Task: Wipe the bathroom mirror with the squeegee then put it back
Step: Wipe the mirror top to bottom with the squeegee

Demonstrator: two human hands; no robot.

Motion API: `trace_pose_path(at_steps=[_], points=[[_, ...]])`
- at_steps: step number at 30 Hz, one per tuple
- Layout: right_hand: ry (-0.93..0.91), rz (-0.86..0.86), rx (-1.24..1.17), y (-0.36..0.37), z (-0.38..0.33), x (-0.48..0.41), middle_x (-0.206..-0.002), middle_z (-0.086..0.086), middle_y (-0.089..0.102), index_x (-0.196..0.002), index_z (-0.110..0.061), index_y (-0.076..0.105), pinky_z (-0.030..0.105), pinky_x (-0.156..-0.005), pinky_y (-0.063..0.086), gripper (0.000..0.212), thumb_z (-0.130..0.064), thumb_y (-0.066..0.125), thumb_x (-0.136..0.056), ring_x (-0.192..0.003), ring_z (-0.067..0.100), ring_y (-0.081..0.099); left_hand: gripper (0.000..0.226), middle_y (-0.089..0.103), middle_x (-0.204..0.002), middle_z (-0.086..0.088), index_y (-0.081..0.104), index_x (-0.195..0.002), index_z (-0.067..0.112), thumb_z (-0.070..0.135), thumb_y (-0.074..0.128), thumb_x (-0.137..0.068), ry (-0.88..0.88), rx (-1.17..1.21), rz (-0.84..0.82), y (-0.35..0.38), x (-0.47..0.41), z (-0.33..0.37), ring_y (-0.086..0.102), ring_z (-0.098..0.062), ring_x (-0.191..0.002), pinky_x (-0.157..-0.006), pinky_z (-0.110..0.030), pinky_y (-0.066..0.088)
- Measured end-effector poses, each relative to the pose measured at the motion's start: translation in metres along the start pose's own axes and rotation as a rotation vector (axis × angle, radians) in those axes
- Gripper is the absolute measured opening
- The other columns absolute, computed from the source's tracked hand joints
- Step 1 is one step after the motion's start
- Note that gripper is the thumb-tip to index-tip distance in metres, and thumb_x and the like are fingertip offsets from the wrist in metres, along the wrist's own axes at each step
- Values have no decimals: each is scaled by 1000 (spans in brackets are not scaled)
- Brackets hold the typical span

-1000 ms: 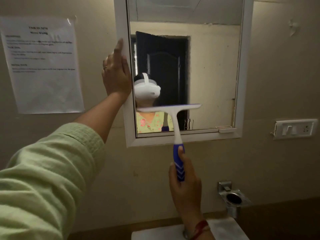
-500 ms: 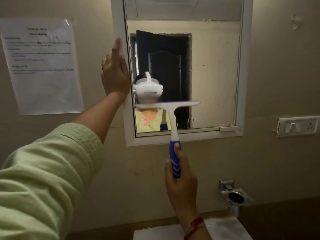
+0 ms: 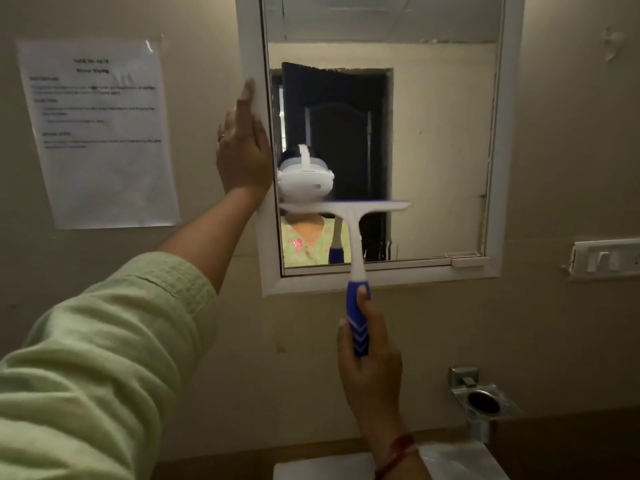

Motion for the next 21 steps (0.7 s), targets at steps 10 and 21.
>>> trace_pose_path(at_steps=[10, 21], points=[[96, -135, 169, 4, 29, 52, -88, 0, 62, -127, -59, 6, 4, -56, 44, 84, -13, 63, -85, -61, -2, 51, 41, 58, -124, -7, 36, -141, 20, 22, 31, -100, -26, -34, -9, 1, 2, 0, 52, -24, -111, -85, -22, 35], [8, -138, 211, -10, 18, 14, -95, -3, 57, -132, -56, 11, 5, -55, 44, 82, -13, 62, -85, -64, -4, 50, 42, 58, -123, -8, 36, -141, 19, 22, 31, -99, -13, -42, -12, 1, 2, -1, 53, -24, -110, -85, -22, 35]])
Point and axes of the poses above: each hand's wrist, its own x-axis away from the middle knuckle, its own y-axis out of the palm, z = x × y, the point moved 4 cm from there along -x, towards the middle knuckle
